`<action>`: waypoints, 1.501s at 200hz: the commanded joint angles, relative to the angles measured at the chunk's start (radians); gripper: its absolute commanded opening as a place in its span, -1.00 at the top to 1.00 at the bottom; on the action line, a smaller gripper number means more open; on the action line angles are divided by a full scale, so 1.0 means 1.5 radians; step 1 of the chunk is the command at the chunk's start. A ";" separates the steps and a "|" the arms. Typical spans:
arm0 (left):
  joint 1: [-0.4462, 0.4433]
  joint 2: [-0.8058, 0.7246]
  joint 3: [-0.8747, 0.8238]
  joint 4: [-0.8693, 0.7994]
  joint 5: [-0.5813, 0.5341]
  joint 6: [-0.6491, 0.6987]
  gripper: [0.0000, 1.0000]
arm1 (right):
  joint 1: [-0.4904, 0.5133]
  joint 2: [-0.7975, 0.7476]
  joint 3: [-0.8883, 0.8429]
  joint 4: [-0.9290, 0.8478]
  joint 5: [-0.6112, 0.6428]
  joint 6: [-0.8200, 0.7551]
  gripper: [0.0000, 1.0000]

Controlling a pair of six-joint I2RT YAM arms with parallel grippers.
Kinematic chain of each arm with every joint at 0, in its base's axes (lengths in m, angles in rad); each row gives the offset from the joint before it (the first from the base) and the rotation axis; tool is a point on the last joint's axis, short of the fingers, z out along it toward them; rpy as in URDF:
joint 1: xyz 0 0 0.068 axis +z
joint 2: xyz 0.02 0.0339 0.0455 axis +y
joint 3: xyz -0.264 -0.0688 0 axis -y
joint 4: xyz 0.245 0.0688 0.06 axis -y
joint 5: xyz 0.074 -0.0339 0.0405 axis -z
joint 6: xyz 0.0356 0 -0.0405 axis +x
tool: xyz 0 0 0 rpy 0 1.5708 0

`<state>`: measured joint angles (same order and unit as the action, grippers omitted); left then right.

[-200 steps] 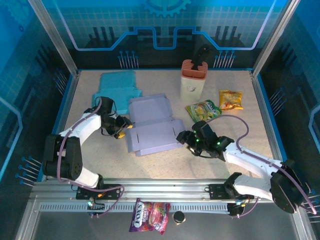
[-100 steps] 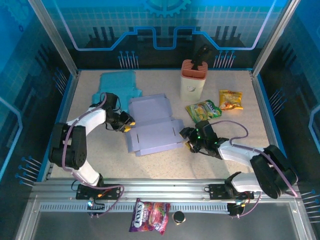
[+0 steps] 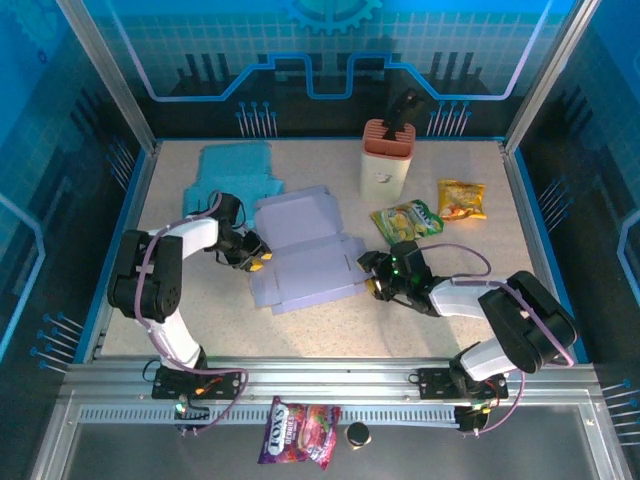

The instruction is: Fold the paper box

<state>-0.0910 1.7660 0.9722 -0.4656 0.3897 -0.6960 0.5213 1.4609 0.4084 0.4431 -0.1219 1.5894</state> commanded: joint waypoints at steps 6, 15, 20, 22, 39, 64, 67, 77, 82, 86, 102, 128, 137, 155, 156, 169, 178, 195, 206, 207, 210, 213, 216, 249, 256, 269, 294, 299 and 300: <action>-0.007 0.021 -0.011 -0.018 -0.030 0.038 0.39 | -0.018 -0.004 -0.013 0.022 0.010 -0.007 -0.27; -0.010 0.026 -0.010 -0.020 -0.033 0.042 0.39 | -0.023 -0.002 -0.017 0.029 0.013 -0.008 -0.26; -0.011 0.029 -0.011 -0.021 -0.035 0.044 0.39 | -0.024 0.001 -0.020 0.038 0.013 -0.006 -0.26; -0.012 0.029 -0.011 -0.022 -0.036 0.045 0.40 | -0.025 0.003 -0.021 0.043 0.013 -0.005 -0.25; -0.015 0.035 -0.012 -0.021 -0.041 0.047 0.39 | -0.026 0.027 -0.030 0.099 0.008 0.010 -0.20; -0.020 0.040 -0.009 -0.024 -0.047 0.050 0.39 | -0.025 0.057 -0.040 0.178 0.008 0.032 -0.09; -0.021 0.041 -0.009 -0.024 -0.047 0.051 0.39 | -0.025 0.058 -0.040 0.186 0.009 0.035 -0.08; -0.023 0.043 -0.007 -0.024 -0.047 0.051 0.39 | -0.024 0.061 -0.041 0.198 0.013 0.043 -0.05; -0.024 0.044 -0.006 -0.025 -0.048 0.052 0.40 | -0.024 0.062 -0.041 0.204 0.016 0.044 -0.03; -0.024 0.045 -0.005 -0.025 -0.048 0.052 0.40 | -0.024 0.061 -0.041 0.207 0.019 0.044 -0.01; -0.027 0.046 -0.002 -0.026 -0.051 0.051 0.40 | -0.024 0.055 -0.038 0.205 0.029 0.041 0.06; -0.030 0.047 0.004 -0.029 -0.053 0.050 0.40 | -0.025 0.049 -0.029 0.186 0.033 0.037 0.26; -0.030 0.047 0.005 -0.029 -0.054 0.051 0.40 | -0.025 0.047 -0.028 0.180 0.035 0.035 0.36; -0.031 0.045 0.007 -0.031 -0.055 0.051 0.40 | -0.025 0.039 -0.019 0.150 0.036 0.028 0.56; -0.031 0.045 0.007 -0.031 -0.055 0.051 0.40 | -0.025 0.038 -0.019 0.148 0.036 0.028 0.57; -0.031 0.043 0.009 -0.033 -0.057 0.052 0.40 | -0.027 0.032 -0.010 0.115 0.036 0.021 0.72; -0.032 0.039 0.010 -0.035 -0.058 0.052 0.40 | -0.026 0.025 -0.003 0.092 0.037 0.016 0.82; -0.035 0.025 0.015 -0.039 -0.062 0.054 0.34 | -0.027 0.012 0.014 0.041 0.039 0.009 1.00; -0.041 0.004 0.020 -0.045 -0.072 0.055 0.25 | -0.028 0.000 0.024 0.014 0.041 0.007 1.00; -0.042 0.001 0.021 -0.045 -0.073 0.055 0.23 | -0.029 -0.002 0.025 0.012 0.041 0.007 1.00; -0.046 -0.007 0.023 -0.048 -0.079 0.055 0.20 | -0.029 -0.007 0.027 0.000 0.042 0.007 1.00; -0.050 -0.017 0.024 -0.051 -0.086 0.056 0.17 | -0.029 -0.011 0.031 -0.011 0.043 0.008 1.00; -0.055 -0.028 0.027 -0.054 -0.092 0.057 0.14 | -0.028 -0.016 0.034 -0.023 0.043 0.009 1.00; -0.194 -0.194 0.050 -0.103 -0.247 0.107 0.00 | -0.031 -0.069 0.098 -0.179 0.046 0.026 1.00; -0.236 -0.227 0.049 -0.113 -0.285 0.122 -0.03 | -0.032 -0.076 0.116 -0.215 0.041 0.032 1.00; -0.310 -0.281 0.034 -0.123 -0.340 0.159 -0.05 | -0.039 -0.081 0.149 -0.269 0.025 0.040 1.00; -0.467 -0.379 -0.031 -0.100 -0.451 0.267 -0.20 | -0.058 -0.077 0.214 -0.358 -0.012 0.046 1.00; -0.492 -0.396 -0.043 -0.093 -0.470 0.287 -0.21 | -0.062 -0.076 0.229 -0.380 -0.019 0.046 1.00; -0.497 -0.399 -0.045 -0.092 -0.473 0.291 -0.22 | -0.064 -0.076 0.232 -0.384 -0.019 0.046 1.00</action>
<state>-0.6987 1.2602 0.9947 -0.5632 -0.0875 -0.4458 0.4610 1.3548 0.6674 0.0933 -0.1051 1.6367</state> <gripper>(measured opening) 0.592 0.063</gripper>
